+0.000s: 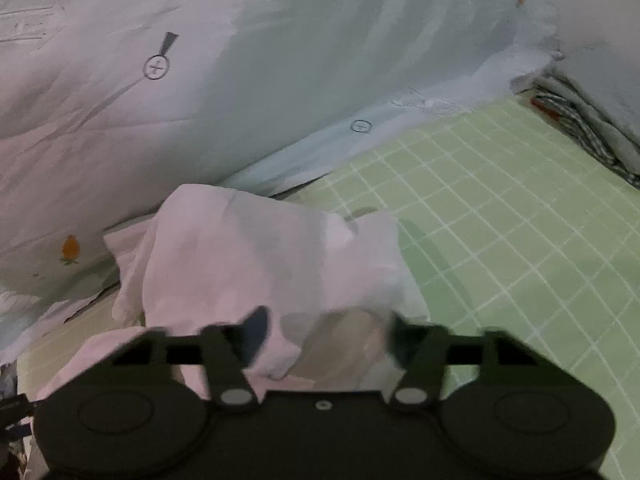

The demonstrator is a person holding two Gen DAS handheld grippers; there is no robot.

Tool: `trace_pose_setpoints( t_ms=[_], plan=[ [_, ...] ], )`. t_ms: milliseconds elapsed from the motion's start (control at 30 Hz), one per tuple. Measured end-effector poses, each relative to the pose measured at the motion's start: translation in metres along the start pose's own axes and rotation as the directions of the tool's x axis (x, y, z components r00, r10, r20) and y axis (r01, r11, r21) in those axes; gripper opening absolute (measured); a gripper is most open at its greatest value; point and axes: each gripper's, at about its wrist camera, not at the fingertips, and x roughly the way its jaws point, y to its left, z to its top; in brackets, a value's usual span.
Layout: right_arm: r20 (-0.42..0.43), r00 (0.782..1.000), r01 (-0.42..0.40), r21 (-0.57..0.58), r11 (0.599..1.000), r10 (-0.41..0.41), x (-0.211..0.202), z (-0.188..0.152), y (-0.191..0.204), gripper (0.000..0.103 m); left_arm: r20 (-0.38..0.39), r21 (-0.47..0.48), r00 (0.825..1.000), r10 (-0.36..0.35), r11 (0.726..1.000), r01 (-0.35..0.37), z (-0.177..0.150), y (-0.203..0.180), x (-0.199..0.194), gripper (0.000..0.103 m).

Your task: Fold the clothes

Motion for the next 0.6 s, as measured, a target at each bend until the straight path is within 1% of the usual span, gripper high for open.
trace_pose_setpoints(
  t_ms=[33,67,100,133,167,200,233,300,333,467,600],
  plan=[
    [0.010,1.000,-0.009,-0.014,1.000,0.009,-0.003,0.000,0.001,0.032,-0.002,-0.003,1.000,0.003,1.000,-0.003,-0.001,0.000,0.000,0.066],
    [0.020,1.000,-0.018,-0.028,0.999,0.019,-0.007,0.001,0.001,0.026,-0.003,-0.006,1.000,0.006,1.000,-0.006,-0.001,-0.001,0.000,0.059],
    [0.031,0.999,-0.027,-0.042,0.999,0.029,-0.010,0.002,0.002,0.011,-0.004,-0.014,1.000,-0.002,1.000,0.002,-0.002,0.000,-0.001,0.037],
    [0.041,0.998,-0.036,-0.056,0.998,0.039,-0.014,0.002,0.003,0.006,0.002,-0.009,1.000,-0.011,1.000,0.011,-0.003,-0.002,-0.004,0.023],
    [0.052,0.997,-0.045,-0.070,0.997,0.049,-0.018,0.003,0.003,0.006,0.009,-0.003,1.000,-0.021,1.000,0.021,-0.004,-0.004,-0.008,0.022],
    [0.062,0.996,-0.054,-0.084,0.995,0.059,-0.021,0.003,0.004,0.005,0.015,0.004,0.999,-0.030,1.000,0.030,-0.005,-0.006,-0.011,0.017],
    [0.080,0.994,-0.066,-0.085,0.994,0.073,-0.027,0.005,0.003,0.004,0.022,0.010,0.999,-0.040,0.999,0.039,-0.006,-0.007,-0.015,0.016],
    [0.118,0.989,-0.078,-0.087,0.993,0.088,-0.041,0.008,0.001,0.003,0.064,0.061,0.998,-0.022,0.998,0.018,-0.010,-0.017,-0.033,0.014],
    [0.141,0.985,-0.083,-0.089,0.993,0.095,-0.051,0.010,-0.001,0.003,0.084,0.069,0.996,-0.029,0.997,0.023,-0.012,-0.019,-0.045,0.013],
    [0.238,0.964,-0.099,-0.094,0.991,0.119,-0.092,0.016,-0.012,0.003,0.169,0.023,0.984,-0.061,0.998,0.058,-0.021,-0.017,-0.108,0.011],
    [0.354,0.928,-0.098,-0.065,0.993,0.115,-0.149,0.019,-0.043,0.003,0.276,-0.009,0.960,-0.055,0.998,0.059,-0.045,-0.019,-0.187,0.011]
  ],
)
